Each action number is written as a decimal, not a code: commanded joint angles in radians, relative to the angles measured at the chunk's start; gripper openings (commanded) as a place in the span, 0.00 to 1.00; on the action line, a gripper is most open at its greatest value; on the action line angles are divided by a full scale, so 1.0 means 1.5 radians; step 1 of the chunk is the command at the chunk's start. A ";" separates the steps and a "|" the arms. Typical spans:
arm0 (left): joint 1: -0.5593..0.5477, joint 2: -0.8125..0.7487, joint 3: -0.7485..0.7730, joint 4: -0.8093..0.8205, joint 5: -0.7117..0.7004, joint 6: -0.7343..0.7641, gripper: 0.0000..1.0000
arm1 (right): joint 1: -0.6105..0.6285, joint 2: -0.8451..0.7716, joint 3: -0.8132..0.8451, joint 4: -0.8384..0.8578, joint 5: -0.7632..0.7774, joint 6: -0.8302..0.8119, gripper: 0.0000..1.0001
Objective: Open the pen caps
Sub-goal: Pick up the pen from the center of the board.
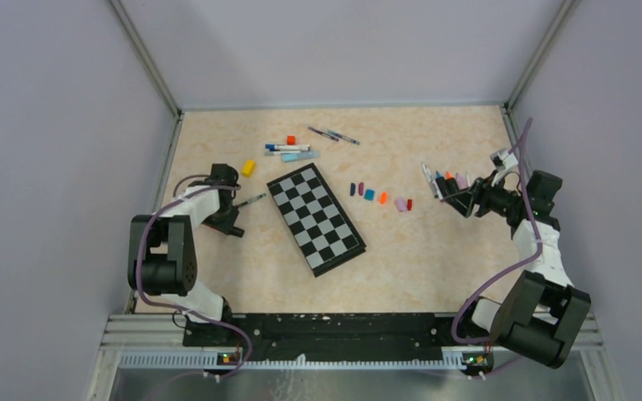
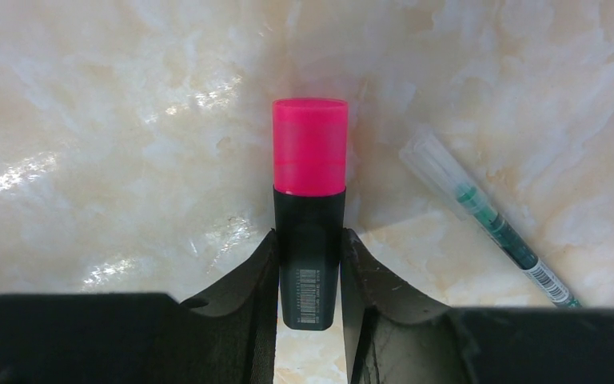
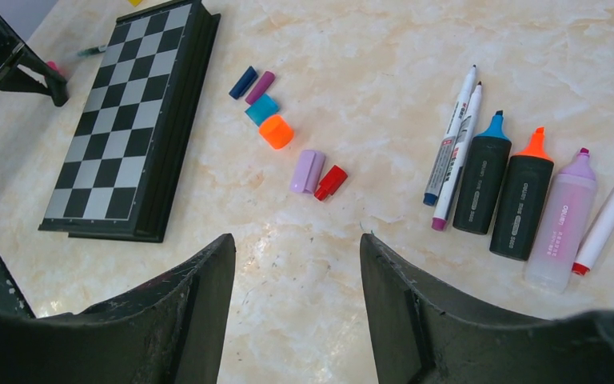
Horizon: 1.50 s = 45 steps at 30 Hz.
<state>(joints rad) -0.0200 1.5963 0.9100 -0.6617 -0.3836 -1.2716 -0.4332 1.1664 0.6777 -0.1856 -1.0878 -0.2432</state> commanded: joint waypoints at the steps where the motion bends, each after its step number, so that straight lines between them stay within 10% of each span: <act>1: 0.009 -0.038 -0.018 -0.001 -0.027 0.019 0.06 | -0.004 0.000 0.033 0.005 -0.009 -0.016 0.57; 10: 0.008 -0.229 -0.052 0.056 0.022 0.157 0.00 | -0.004 -0.007 0.030 0.001 -0.018 -0.024 0.57; 15: 0.009 -0.333 -0.086 0.143 0.224 0.283 0.00 | -0.005 -0.011 0.028 -0.006 -0.043 -0.038 0.57; 23: -0.026 -0.524 -0.256 0.566 0.649 0.319 0.00 | -0.004 -0.035 0.037 -0.066 -0.123 -0.105 0.57; 35: -0.468 -0.404 -0.213 0.807 0.477 0.431 0.00 | 0.120 -0.051 0.220 -0.443 -0.170 -0.301 0.61; 45: -0.658 -0.194 -0.107 0.858 0.161 0.332 0.00 | 0.275 -0.132 0.118 -0.184 -0.096 0.011 0.62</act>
<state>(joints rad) -0.9627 1.2366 0.6865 0.5175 0.1051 -0.6685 -0.0975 1.0183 0.9199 -0.6418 -1.2934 -0.4168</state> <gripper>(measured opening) 0.330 0.616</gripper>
